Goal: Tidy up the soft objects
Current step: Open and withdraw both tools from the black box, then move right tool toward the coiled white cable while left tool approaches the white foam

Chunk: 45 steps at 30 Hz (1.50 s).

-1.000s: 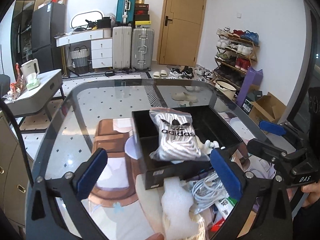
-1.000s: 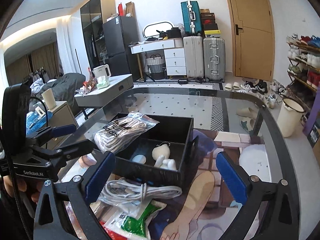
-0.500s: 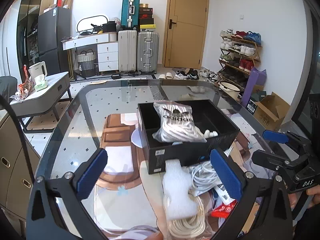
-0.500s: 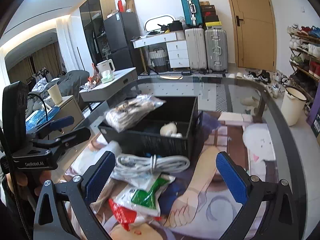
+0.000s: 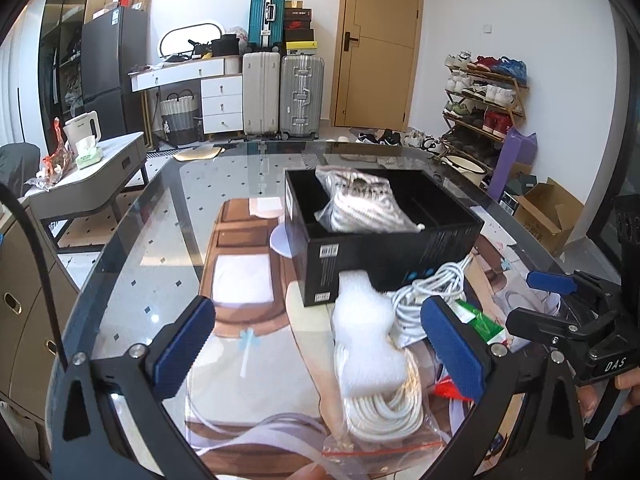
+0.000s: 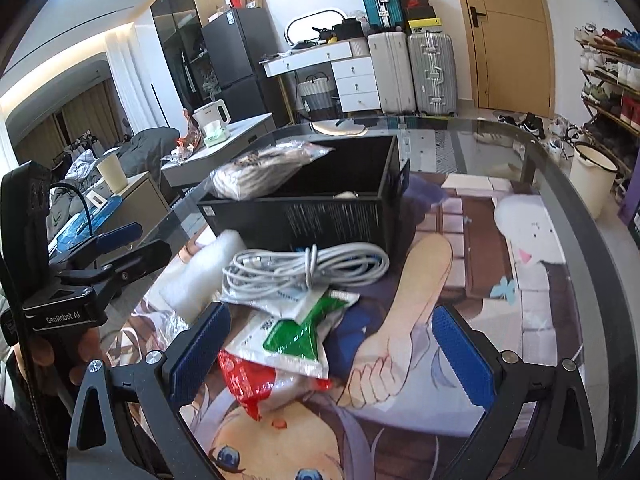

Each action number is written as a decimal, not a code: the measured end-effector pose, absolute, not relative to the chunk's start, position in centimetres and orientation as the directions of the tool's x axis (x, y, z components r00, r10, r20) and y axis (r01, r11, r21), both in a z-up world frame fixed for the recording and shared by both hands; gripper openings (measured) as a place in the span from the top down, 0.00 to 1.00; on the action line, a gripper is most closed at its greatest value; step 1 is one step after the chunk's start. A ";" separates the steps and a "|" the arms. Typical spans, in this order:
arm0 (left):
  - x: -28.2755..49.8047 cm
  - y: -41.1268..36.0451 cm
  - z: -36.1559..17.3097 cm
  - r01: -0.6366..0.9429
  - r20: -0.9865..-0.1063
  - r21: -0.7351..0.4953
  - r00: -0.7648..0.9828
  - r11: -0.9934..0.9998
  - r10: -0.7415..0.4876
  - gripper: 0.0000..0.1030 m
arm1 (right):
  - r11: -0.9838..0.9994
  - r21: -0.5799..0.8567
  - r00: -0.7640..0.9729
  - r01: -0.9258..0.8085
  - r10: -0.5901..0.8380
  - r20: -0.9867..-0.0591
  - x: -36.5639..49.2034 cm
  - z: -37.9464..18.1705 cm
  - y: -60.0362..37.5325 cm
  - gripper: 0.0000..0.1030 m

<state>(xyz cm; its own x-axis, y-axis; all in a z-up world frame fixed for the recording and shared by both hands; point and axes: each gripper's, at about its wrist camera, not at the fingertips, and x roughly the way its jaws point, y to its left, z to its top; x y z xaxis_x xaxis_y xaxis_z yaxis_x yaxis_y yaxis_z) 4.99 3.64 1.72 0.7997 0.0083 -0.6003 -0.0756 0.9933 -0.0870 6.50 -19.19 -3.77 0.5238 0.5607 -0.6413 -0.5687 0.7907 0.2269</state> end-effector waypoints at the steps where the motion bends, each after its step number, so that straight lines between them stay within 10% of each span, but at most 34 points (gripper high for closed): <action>1: 5.0 3.8 1.6 -0.073 -0.601 -0.087 0.799 0.994 0.006 0.00 | 0.790 0.227 0.522 -0.569 0.560 -0.643 6.5 -3.8 -19.2 0.01; 45: 4.5 3.5 -0.9 -0.049 -0.634 -0.094 0.773 0.994 -0.022 0.00 | 0.803 0.152 0.500 -0.576 0.494 -0.712 11.3 -5.3 -16.6 0.01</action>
